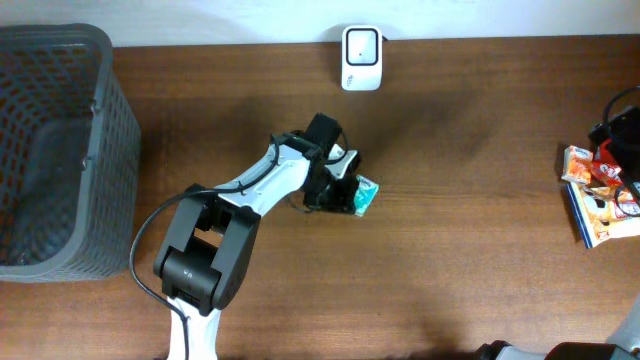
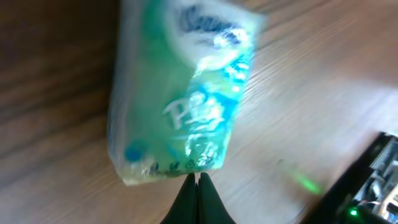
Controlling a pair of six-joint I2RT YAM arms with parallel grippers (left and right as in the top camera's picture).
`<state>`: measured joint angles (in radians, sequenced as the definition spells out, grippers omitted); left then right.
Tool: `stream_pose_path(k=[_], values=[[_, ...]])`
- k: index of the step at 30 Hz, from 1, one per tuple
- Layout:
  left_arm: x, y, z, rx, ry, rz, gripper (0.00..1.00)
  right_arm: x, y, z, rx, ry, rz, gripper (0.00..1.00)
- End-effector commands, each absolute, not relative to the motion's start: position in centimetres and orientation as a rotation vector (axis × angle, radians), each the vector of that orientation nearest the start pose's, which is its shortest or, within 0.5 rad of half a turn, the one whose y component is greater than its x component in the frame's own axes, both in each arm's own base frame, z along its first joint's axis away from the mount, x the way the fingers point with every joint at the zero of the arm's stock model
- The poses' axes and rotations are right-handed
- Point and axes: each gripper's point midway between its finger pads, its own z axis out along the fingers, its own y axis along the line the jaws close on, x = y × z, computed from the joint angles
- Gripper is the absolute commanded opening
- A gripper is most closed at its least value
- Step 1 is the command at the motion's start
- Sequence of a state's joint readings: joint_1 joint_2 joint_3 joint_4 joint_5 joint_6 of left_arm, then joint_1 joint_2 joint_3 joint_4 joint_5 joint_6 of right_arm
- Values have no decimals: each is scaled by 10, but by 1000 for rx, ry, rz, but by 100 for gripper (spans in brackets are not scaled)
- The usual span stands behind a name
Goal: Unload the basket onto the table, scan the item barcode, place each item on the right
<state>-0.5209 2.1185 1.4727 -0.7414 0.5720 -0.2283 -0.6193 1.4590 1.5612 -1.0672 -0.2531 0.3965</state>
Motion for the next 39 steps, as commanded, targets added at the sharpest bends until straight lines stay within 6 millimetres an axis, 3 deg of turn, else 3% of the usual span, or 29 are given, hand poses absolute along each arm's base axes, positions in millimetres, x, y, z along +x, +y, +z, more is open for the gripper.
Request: stream_pose_path(k=[1, 7, 10, 14, 17, 20, 28, 32, 39], values=[[338, -297, 32, 585, 2942, -908, 0, 322, -177, 263, 1137, 2231, 232, 98], [399, -256, 42, 550, 2837, -335, 0, 322, -177, 263, 1137, 2231, 232, 99], [410, -245, 39, 525, 2811, -215, 0, 322, -177, 263, 1137, 2231, 232, 98], [403, -245, 16, 445, 2883, -204, 0, 322, -177, 263, 1137, 2231, 232, 98], [381, -260, -2, 455, 2978, -346, 0, 322, -177, 263, 1137, 2231, 232, 98], [370, -275, -1, 484, 2999, -461, 0, 322, -177, 263, 1137, 2231, 232, 99], [347, -291, -2, 572, 3025, -450, 0, 322, -177, 263, 1137, 2231, 232, 99], [336, -290, -2, 570, 3067, -429, 0, 322, -177, 263, 1137, 2231, 232, 98], [355, -271, 2, 546, 3021, -225, 0, 322, -177, 263, 1137, 2231, 232, 98]])
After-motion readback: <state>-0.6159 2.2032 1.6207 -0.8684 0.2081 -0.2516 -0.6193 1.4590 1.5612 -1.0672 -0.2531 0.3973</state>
